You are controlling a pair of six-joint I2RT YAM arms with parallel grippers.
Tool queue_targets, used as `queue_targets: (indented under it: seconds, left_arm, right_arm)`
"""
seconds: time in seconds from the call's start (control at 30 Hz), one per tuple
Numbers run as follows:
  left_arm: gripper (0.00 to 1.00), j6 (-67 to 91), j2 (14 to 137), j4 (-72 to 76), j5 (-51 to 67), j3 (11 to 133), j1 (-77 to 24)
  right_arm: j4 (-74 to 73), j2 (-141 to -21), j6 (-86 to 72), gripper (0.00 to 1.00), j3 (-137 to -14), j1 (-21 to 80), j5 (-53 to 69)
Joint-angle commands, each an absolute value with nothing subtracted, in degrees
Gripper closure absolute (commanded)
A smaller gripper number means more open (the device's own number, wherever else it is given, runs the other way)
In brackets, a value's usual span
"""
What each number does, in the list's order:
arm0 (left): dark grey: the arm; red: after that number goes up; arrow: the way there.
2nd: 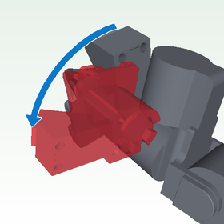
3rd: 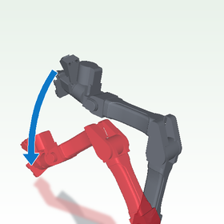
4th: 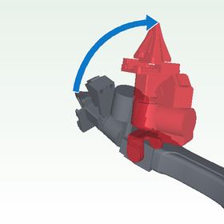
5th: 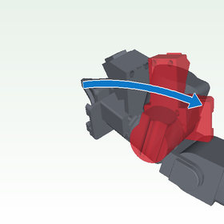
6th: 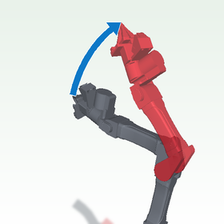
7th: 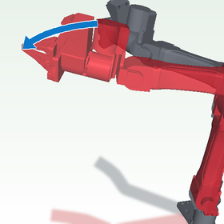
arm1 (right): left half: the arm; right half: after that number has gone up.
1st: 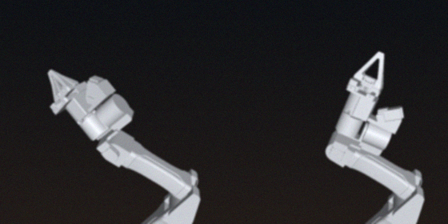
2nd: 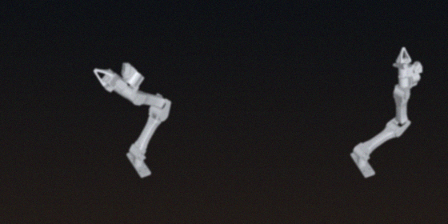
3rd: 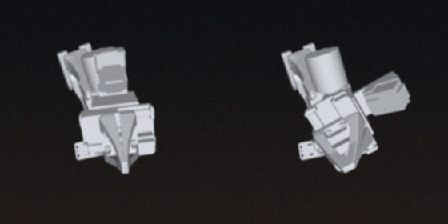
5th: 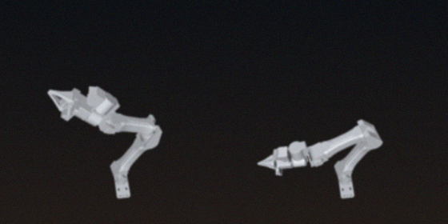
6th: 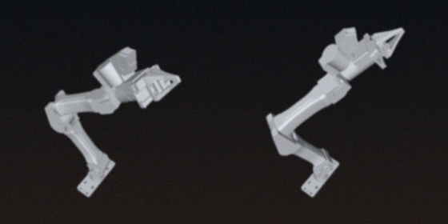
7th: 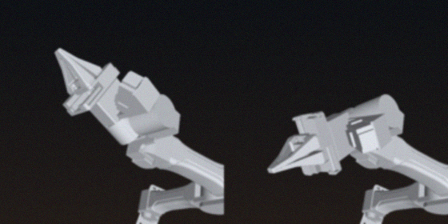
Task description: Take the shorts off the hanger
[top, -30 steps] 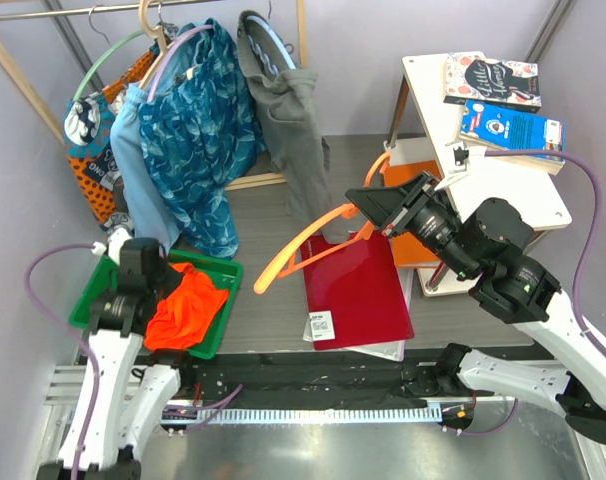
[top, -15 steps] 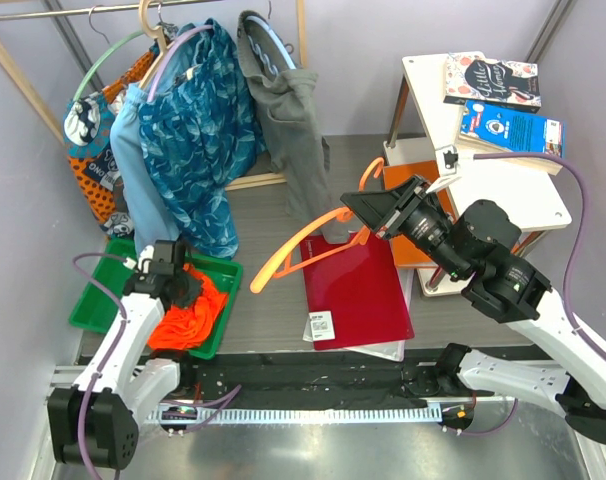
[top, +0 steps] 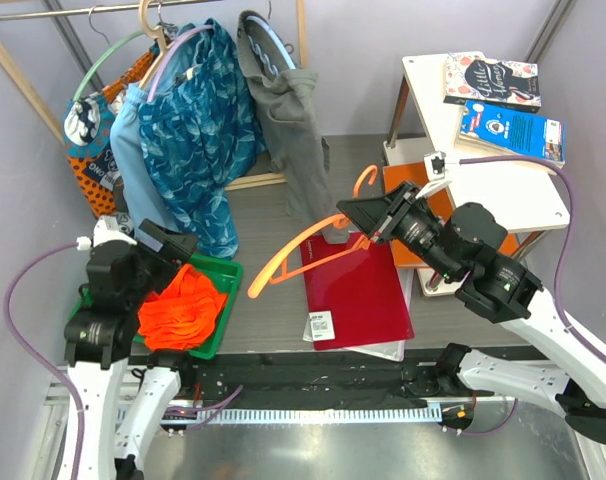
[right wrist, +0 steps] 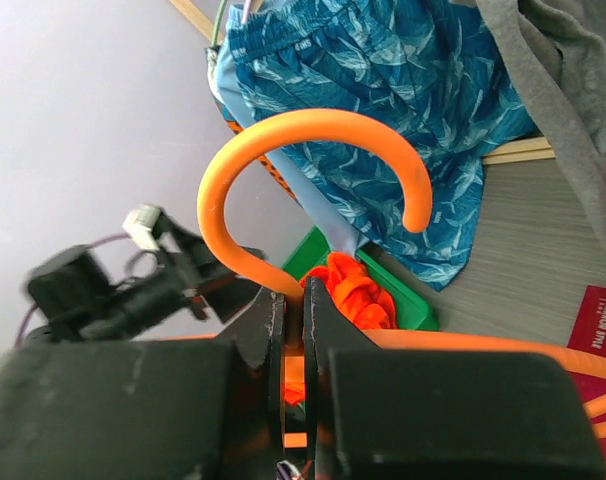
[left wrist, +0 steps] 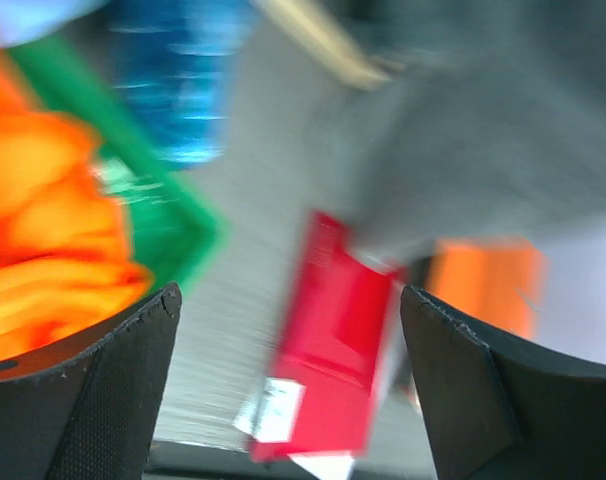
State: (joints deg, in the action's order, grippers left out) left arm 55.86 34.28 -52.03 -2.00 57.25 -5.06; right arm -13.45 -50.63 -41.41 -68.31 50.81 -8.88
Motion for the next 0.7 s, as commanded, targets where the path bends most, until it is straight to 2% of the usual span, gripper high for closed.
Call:
queue_targets:
  seconds: [0.0,0.1,0.23,0.53,0.67]
  left_arm:
    - [0.12,51.3,34.0,-37.8,24.2,59.5,-4.7]
    - [0.13,51.8,37.8,-32.1,35.8,61.2,-4.7]
    - [0.2,49.0,44.3,-32.3,43.8,64.3,-6.7]
    - [0.1,41.6,44.5,-34.4,35.5,65.2,-25.3]
    - [0.1,36.9,44.0,-37.0,30.7,65.4,-30.9]
  right_arm:
    - [-12.7,-50.8,-37.6,0.99,-67.4,50.7,-9.6]
    - [-14.2,-50.8,-36.0,0.99,-65.7,50.8,-9.4]
    - [-15.9,-51.2,-34.5,0.99,-62.7,50.7,-6.5]
    - [-21.9,-53.9,-32.0,0.99,-58.7,50.8,-5.5]
    - [-26.3,-56.6,-31.3,0.99,-60.5,50.8,-7.6]
